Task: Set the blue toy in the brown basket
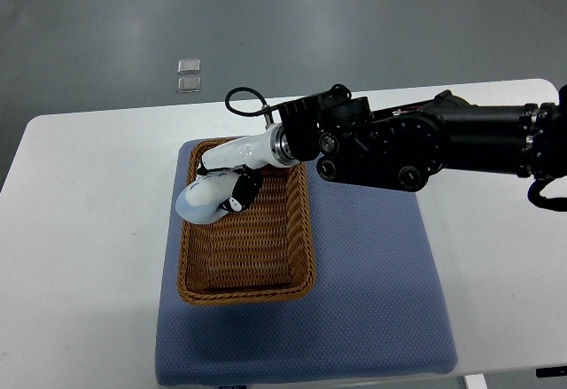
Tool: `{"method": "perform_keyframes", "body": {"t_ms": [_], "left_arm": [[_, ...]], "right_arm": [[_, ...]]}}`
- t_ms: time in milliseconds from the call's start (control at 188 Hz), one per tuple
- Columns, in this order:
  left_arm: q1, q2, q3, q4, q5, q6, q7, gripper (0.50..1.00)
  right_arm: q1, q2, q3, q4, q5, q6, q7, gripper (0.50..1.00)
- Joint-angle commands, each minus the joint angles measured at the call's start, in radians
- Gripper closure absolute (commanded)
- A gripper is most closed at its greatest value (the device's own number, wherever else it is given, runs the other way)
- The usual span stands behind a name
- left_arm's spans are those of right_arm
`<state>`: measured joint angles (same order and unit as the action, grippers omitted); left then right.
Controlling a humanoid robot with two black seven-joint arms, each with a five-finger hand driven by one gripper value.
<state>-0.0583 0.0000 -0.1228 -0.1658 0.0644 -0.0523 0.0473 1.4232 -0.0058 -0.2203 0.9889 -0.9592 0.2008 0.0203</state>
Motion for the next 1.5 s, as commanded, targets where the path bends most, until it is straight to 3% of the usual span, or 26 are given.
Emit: {"method": "perform_keyframes", "body": {"t_ms": [0, 213, 223, 229, 234, 239, 245, 250, 255, 261, 282, 420, 495, 654, 830, 941, 1122, 1298, 1388, 1495], "left_arm": [[0.0, 0.0, 0.0, 0.0, 0.0, -0.001, 0.0, 0.5], [0.0, 0.0, 0.0, 0.0, 0.0, -0.003, 0.0, 0.5], [0.0, 0.0, 0.0, 0.0, 0.0, -0.003, 0.0, 0.5], [0.0, 0.0, 0.0, 0.0, 0.0, -0.003, 0.0, 0.5], [0.0, 0.0, 0.0, 0.0, 0.0, -0.003, 0.0, 0.5], [0.0, 0.0, 0.0, 0.0, 0.0, -0.003, 0.0, 0.5], [0.0, 0.0, 0.0, 0.0, 0.0, -0.003, 0.0, 0.5], [0.0, 0.0, 0.0, 0.0, 0.0, -0.003, 0.0, 0.5], [0.0, 0.0, 0.0, 0.0, 0.0, -0.003, 0.0, 0.5], [0.0, 0.0, 0.002, 0.0, 0.0, -0.003, 0.0, 0.5], [0.0, 0.0, 0.002, 0.0, 0.0, -0.003, 0.0, 0.5], [0.0, 0.0, 0.002, 0.0, 0.0, -0.003, 0.0, 0.5], [0.0, 0.0, 0.002, 0.0, -0.002, -0.001, 0.0, 0.5], [0.0, 0.0, 0.003, 0.0, 0.0, -0.001, 0.0, 0.5], [-0.002, 0.0, 0.003, 0.002, 0.0, -0.001, 0.0, 0.5], [-0.002, 0.0, 0.003, 0.0, 0.0, -0.001, 0.0, 0.5], [-0.002, 0.0, 0.005, 0.0, 0.0, -0.001, 0.0, 0.5], [-0.002, 0.0, 0.006, -0.001, 0.0, -0.001, 0.0, 0.5], [-0.002, 0.0, 0.006, 0.0, 0.0, -0.001, 0.0, 0.5], [-0.002, 0.0, 0.008, 0.0, 0.0, -0.001, 0.0, 0.5]], "right_arm": [[-0.024, 0.006, -0.002, -0.018, -0.001, -0.011, 0.0, 1.0], [-0.058, 0.006, -0.004, -0.045, -0.001, -0.015, 0.001, 1.0], [-0.058, 0.006, -0.004, -0.047, -0.001, -0.015, 0.001, 0.983], [-0.059, 0.006, -0.004, -0.049, -0.001, -0.015, 0.001, 0.939], [-0.059, 0.006, -0.004, -0.049, -0.001, -0.015, 0.001, 0.938], [-0.061, 0.006, -0.004, -0.05, -0.001, -0.015, 0.001, 0.89], [-0.061, 0.006, -0.004, -0.05, -0.001, -0.015, 0.001, 0.889], [-0.064, 0.006, -0.004, -0.052, 0.0, -0.015, 0.001, 0.845], [-0.064, 0.006, -0.004, -0.052, 0.001, -0.015, 0.001, 0.844], [-0.067, 0.006, -0.004, -0.053, 0.001, -0.015, 0.001, 0.802], [-0.073, 0.006, -0.004, -0.058, 0.001, -0.015, 0.001, 0.752], [-0.087, 0.006, 0.007, -0.062, 0.002, -0.015, 0.001, 0.642], [-0.086, 0.006, 0.022, -0.065, 0.004, -0.015, 0.003, 0.609], [-0.072, 0.001, 0.131, -0.07, 0.054, 0.003, 0.001, 0.587], [-0.035, -0.117, 0.246, -0.068, 0.2, 0.043, 0.001, 0.587], [-0.066, -0.209, 0.429, -0.068, 0.318, 0.065, 0.001, 0.587], [-0.248, -0.296, 0.757, -0.07, 0.565, 0.069, 0.001, 0.587], [-0.481, -0.279, 1.016, -0.136, 0.826, 0.074, 0.032, 0.587], [-0.624, -0.244, 1.107, -0.145, 0.883, 0.13, 0.095, 0.587], [-0.73, -0.201, 1.165, -0.18, 0.887, 0.212, 0.118, 0.587]]}}
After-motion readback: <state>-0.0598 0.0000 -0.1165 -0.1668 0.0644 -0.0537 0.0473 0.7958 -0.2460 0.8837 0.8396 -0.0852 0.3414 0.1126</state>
